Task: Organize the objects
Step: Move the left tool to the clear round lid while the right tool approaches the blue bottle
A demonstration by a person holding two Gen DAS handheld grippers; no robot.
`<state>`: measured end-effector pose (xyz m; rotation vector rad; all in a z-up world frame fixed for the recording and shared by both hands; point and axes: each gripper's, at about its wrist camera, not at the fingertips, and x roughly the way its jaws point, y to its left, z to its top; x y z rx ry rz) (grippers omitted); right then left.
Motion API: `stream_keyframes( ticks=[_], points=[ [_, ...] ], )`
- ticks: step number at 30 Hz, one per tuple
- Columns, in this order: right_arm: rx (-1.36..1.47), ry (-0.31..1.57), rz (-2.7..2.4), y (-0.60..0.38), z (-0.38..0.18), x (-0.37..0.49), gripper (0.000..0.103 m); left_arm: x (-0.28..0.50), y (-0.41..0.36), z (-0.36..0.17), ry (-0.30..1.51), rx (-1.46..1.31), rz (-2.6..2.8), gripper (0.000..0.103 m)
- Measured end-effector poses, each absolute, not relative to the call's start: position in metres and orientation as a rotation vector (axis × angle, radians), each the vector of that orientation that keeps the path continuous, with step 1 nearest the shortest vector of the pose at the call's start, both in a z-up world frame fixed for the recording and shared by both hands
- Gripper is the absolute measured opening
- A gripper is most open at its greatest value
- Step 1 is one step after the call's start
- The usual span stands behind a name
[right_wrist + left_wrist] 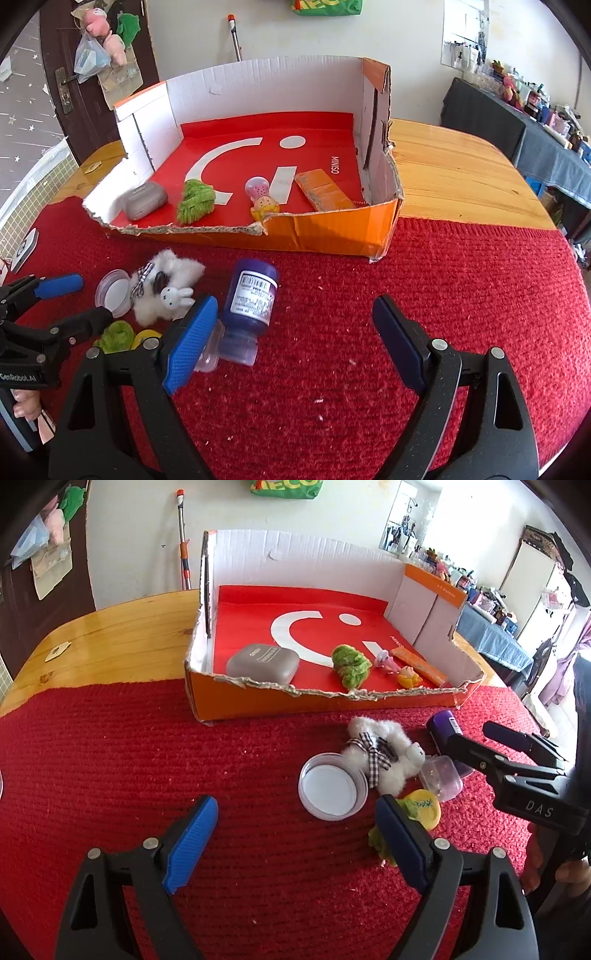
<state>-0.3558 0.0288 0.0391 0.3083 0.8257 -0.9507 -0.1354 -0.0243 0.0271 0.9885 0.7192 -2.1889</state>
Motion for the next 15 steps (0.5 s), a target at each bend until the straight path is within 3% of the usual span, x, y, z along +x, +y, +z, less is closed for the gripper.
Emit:
stream_keyframes(
  ticks=[15],
  points=[
    [0.332,0.862,-0.961,0.016,0.031,-0.353,0.086,-0.145,-0.029,0.023,0.661,1.031,-2.175,0.092]
  ],
)
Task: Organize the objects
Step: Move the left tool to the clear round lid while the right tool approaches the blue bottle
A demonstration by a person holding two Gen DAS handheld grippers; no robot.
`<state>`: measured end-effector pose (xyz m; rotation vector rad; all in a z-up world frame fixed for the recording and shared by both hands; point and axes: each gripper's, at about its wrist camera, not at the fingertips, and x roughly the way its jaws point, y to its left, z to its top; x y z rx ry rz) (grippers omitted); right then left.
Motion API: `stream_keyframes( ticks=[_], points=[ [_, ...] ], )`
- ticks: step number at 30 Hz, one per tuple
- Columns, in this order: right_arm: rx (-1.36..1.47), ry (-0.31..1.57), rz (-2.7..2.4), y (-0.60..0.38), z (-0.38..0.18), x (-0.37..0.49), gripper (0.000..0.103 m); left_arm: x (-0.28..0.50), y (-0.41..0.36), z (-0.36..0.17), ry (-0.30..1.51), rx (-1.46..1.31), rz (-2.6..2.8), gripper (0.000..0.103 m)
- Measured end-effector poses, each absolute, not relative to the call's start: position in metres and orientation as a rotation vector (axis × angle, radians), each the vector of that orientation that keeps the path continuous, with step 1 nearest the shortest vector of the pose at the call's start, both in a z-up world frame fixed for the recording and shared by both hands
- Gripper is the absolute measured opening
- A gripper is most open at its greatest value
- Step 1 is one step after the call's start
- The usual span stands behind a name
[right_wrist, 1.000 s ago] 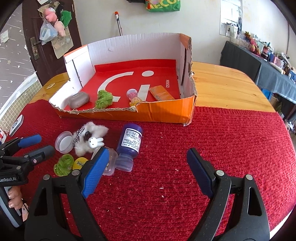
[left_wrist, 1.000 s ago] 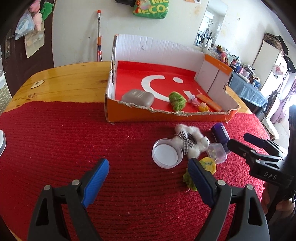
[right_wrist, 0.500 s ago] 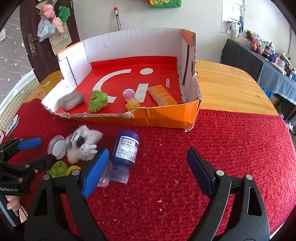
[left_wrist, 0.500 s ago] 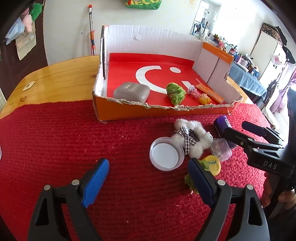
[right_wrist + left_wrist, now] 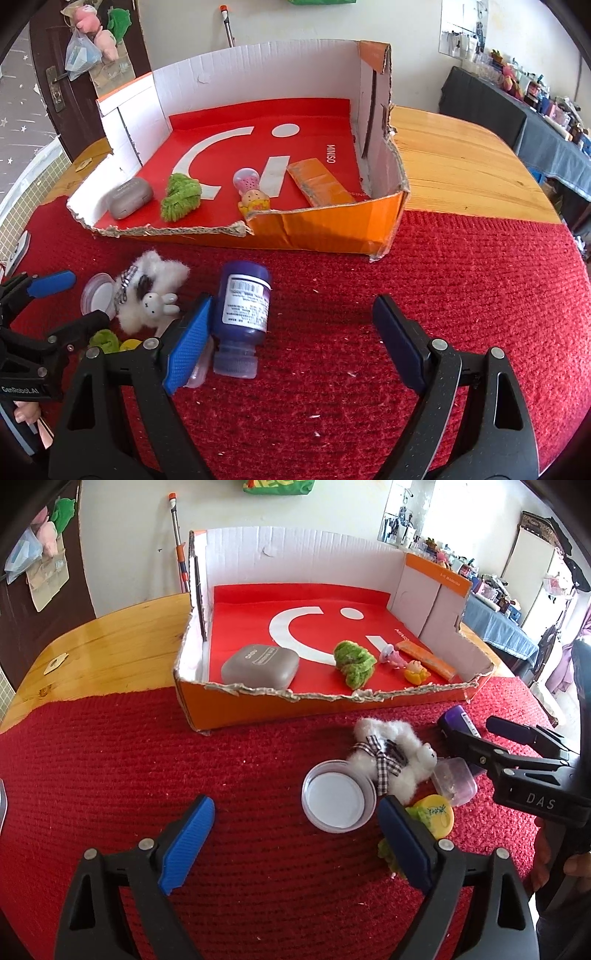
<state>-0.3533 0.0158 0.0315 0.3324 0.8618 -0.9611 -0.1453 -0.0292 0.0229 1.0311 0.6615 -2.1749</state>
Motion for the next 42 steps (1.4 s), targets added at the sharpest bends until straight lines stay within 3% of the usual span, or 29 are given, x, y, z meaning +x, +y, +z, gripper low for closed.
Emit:
stream_keyframes(
  ticks=[24,34,42],
  points=[
    [0.278,0.883,-0.942,0.019,0.03,-0.356,0.086,-0.147,-0.029,0.022,0.602,1.029,-2.183,0.09],
    [0.272,0.879,-0.895,0.021,0.028,-0.353,0.085,-0.152,-0.027,0.021,0.519,1.041,-2.196,0.074],
    [0.262,0.868,-0.866,0.025,0.029,-0.352,0.068,-0.154,-0.022,0.023,0.503,1.037,-2.235,0.06]
  ],
)
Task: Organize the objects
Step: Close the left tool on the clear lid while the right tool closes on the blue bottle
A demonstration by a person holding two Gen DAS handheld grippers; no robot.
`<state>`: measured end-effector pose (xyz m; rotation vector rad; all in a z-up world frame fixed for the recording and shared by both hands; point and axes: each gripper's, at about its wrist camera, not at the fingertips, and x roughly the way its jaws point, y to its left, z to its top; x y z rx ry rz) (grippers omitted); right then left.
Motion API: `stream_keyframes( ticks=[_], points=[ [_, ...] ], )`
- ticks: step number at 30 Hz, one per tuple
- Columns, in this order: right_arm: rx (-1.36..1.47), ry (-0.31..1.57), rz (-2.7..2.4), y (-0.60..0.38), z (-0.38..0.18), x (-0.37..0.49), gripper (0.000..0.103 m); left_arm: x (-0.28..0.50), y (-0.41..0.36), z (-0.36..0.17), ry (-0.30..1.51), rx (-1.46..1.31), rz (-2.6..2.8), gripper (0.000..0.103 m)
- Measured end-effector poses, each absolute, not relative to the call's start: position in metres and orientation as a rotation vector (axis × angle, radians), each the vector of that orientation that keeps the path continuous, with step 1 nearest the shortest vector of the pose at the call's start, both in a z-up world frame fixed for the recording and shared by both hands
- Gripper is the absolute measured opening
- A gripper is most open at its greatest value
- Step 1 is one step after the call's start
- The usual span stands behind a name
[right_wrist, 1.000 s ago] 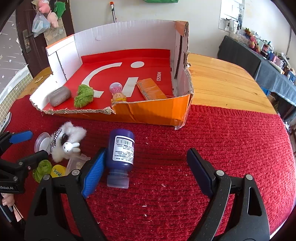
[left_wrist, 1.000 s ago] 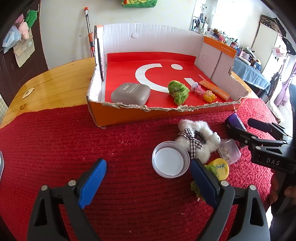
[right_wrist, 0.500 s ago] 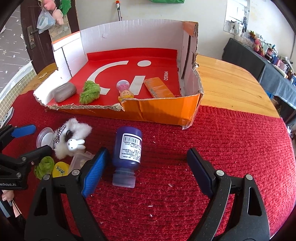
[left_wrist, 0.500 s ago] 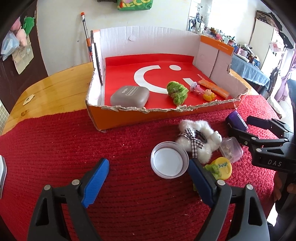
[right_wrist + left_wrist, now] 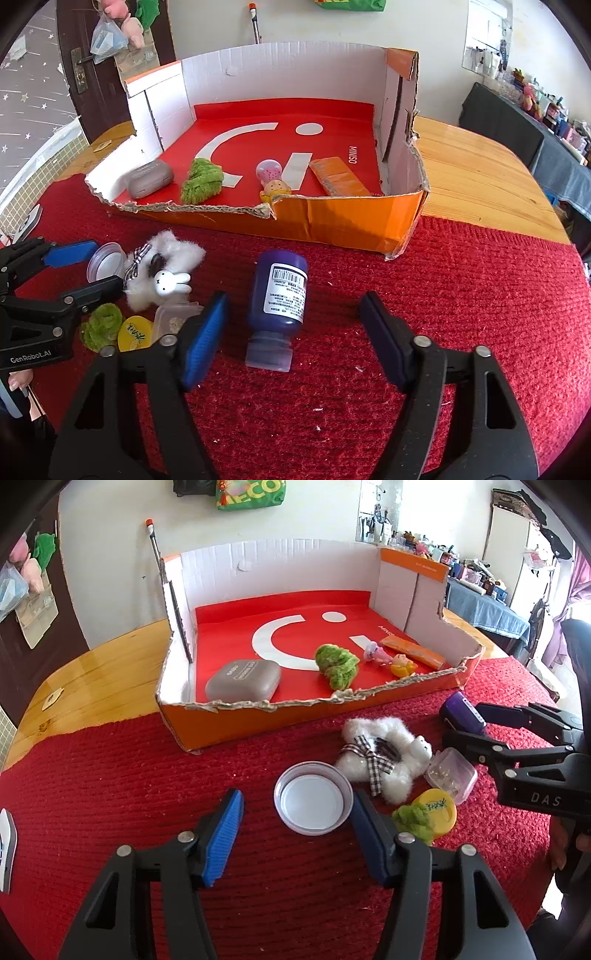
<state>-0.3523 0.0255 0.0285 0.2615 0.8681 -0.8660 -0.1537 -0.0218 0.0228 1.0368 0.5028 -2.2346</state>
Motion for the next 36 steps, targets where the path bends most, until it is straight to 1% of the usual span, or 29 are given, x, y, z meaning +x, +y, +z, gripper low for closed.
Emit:
stream_keyframes(
  ticks=[2,3,4,5,6,7,8,27,36],
  points=[
    [0.259,0.866,-0.861,0.026,0.028,-0.352,0.062,-0.154,-0.021,0.023,0.501,1.034,-2.243,0.056],
    [0.256,0.865,-0.858,0.027,0.028,-0.352,0.057,-0.154,-0.02,0.023,0.5,1.032,-2.247,0.055],
    [0.252,0.864,-0.855,0.027,0.028,-0.352,0.05,-0.154,-0.019,0.024,0.5,1.028,-2.251,0.05],
    [0.247,0.864,-0.852,0.028,0.028,-0.351,0.048,-0.153,-0.019,0.024,0.501,1.023,-2.257,0.042],
    [0.243,0.864,-0.848,0.028,0.028,-0.351,0.042,-0.153,-0.018,0.024,0.503,1.021,-2.264,0.042],
    [0.241,0.861,-0.839,0.029,0.028,-0.35,0.032,-0.153,-0.018,0.024,0.502,1.018,-2.265,0.042],
    [0.238,0.858,-0.826,0.031,0.028,-0.35,0.028,-0.153,-0.017,0.024,0.498,1.015,-2.265,0.042],
    [0.233,0.813,-0.785,0.037,0.03,-0.351,0.028,-0.151,-0.013,0.023,0.501,0.983,-2.276,0.042],
    [0.197,0.799,-0.783,0.049,0.04,-0.349,0.027,-0.144,-0.01,0.036,0.491,0.944,-2.289,0.042]
  ],
)
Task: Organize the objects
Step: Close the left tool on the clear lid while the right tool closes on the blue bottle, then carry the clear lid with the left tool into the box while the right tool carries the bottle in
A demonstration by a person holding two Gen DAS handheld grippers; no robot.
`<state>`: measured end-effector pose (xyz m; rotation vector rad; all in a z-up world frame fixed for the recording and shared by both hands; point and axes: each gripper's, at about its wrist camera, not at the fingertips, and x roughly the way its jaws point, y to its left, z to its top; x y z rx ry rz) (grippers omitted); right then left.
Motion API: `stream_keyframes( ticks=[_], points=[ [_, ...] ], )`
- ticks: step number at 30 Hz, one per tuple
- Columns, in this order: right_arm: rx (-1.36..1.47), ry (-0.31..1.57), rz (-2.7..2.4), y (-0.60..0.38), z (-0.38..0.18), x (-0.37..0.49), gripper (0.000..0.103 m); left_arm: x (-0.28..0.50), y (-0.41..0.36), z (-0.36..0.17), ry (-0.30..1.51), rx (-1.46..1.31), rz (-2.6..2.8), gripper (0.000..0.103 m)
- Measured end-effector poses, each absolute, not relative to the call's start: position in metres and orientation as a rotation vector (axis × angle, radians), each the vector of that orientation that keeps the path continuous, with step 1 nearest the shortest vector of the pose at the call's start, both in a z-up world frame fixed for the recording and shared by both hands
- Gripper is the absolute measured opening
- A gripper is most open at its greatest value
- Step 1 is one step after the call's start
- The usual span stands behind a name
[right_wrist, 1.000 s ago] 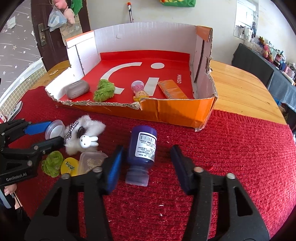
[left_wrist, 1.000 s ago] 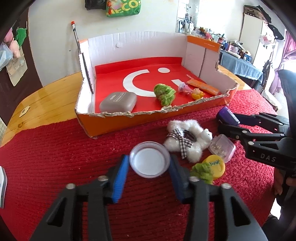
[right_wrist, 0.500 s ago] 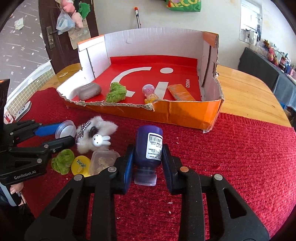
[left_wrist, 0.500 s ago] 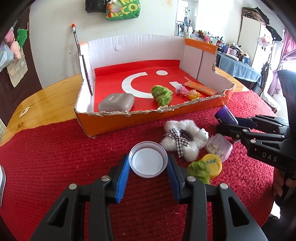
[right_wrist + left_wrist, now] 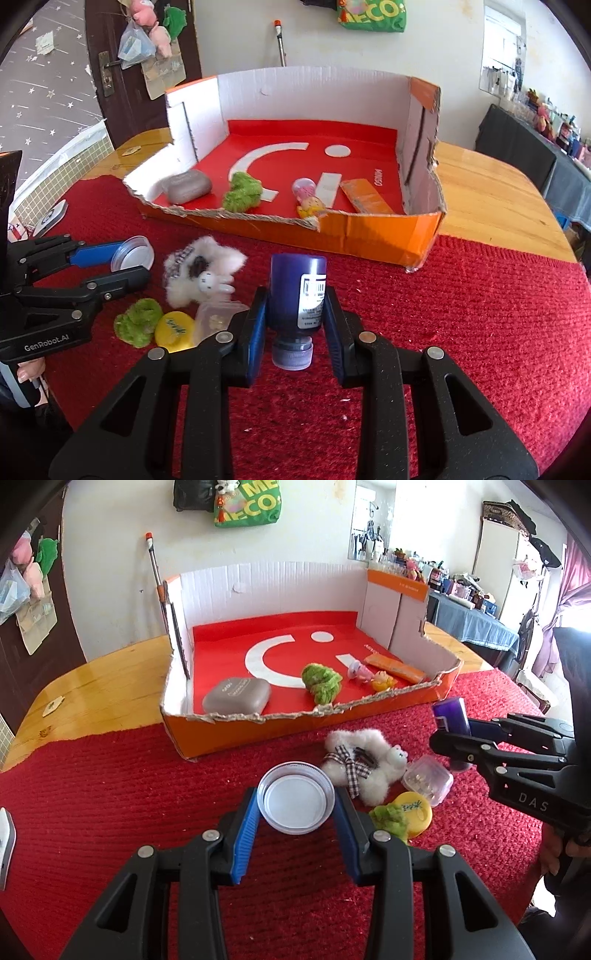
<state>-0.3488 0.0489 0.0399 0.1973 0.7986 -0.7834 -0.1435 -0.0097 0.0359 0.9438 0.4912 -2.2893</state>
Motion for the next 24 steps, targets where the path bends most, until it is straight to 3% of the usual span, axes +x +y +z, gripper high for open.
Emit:
stream_keyframes(
  ticks=[14,24],
  points=[
    [0.157,0.767,-0.762,0.061,0.063,-0.348,0.027,-0.136,-0.001,0.056,0.448,0.882,-2.316,0.042],
    [0.224,0.882,-0.758,0.051,0.05,-0.353,0.027,-0.14,-0.004,0.039,0.492,0.992,-2.3,0.042]
  ],
)
